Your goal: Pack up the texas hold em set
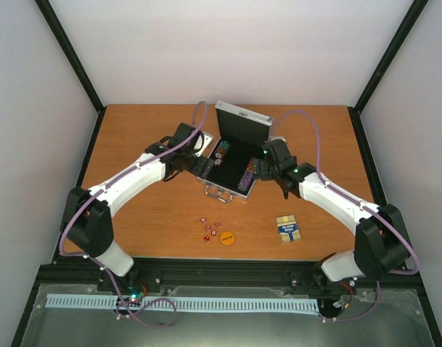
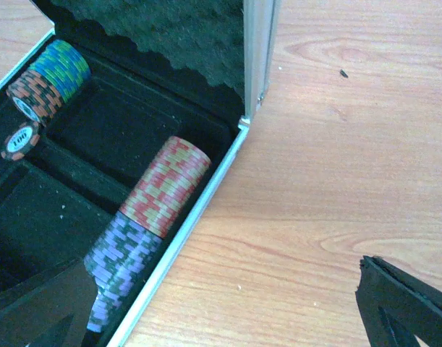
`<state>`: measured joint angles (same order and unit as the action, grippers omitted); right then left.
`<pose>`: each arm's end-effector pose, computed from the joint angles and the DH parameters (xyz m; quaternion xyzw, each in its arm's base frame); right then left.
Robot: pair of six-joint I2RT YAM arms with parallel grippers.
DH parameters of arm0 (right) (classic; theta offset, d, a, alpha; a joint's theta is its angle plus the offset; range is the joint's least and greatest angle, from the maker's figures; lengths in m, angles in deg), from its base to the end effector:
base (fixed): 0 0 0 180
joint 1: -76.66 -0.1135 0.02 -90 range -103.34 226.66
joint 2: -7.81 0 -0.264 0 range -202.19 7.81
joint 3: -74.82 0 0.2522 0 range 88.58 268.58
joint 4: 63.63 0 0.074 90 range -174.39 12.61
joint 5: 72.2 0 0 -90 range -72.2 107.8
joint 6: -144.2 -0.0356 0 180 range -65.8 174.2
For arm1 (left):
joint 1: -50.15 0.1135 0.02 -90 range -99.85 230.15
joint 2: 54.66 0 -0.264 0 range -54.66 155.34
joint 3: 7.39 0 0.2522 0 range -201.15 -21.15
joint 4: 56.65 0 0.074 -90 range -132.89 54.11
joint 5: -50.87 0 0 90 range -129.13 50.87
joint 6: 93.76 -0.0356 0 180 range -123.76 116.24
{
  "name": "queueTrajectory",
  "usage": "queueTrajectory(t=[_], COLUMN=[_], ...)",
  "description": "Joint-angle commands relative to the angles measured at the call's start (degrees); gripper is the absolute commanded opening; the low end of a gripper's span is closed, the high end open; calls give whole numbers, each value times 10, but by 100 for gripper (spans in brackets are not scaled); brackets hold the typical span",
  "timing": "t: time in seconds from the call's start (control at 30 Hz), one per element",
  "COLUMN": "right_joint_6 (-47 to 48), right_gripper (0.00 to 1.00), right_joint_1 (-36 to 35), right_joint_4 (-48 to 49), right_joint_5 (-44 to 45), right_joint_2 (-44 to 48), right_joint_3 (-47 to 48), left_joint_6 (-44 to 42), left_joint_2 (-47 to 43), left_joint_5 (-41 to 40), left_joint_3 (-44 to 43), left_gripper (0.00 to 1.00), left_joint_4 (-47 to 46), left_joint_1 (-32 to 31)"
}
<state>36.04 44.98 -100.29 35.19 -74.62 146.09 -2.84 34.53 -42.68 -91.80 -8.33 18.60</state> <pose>0.2653 0.1512 0.2464 -0.0545 0.9223 0.0220 0.3820 0.2852 -0.1725 0.2689 0.2410 0.9171 -0.0602 0.3119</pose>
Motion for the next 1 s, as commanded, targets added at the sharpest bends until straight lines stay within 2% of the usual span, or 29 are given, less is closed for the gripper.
queueTrajectory(t=[0.0,0.17,0.43,0.97], right_joint_6=[-8,-5,-4,-6], right_gripper=[100,100,100,100], right_joint_1=[10,50,79,98], right_joint_4=[20,36,33,32], right_joint_5=[12,-3,-11,-14], right_joint_2=[35,61,82,83], right_joint_3=[-32,-71,-97,-111], left_joint_6=[-91,-150,-201,-249], left_joint_2=[49,126,198,295], left_joint_5=[-16,-53,15,42], left_joint_3=[-58,-104,-156,-213], left_gripper=[90,87,81,65], left_joint_4=[10,18,-7,2], left_joint_1=[-20,-54,-55,-47])
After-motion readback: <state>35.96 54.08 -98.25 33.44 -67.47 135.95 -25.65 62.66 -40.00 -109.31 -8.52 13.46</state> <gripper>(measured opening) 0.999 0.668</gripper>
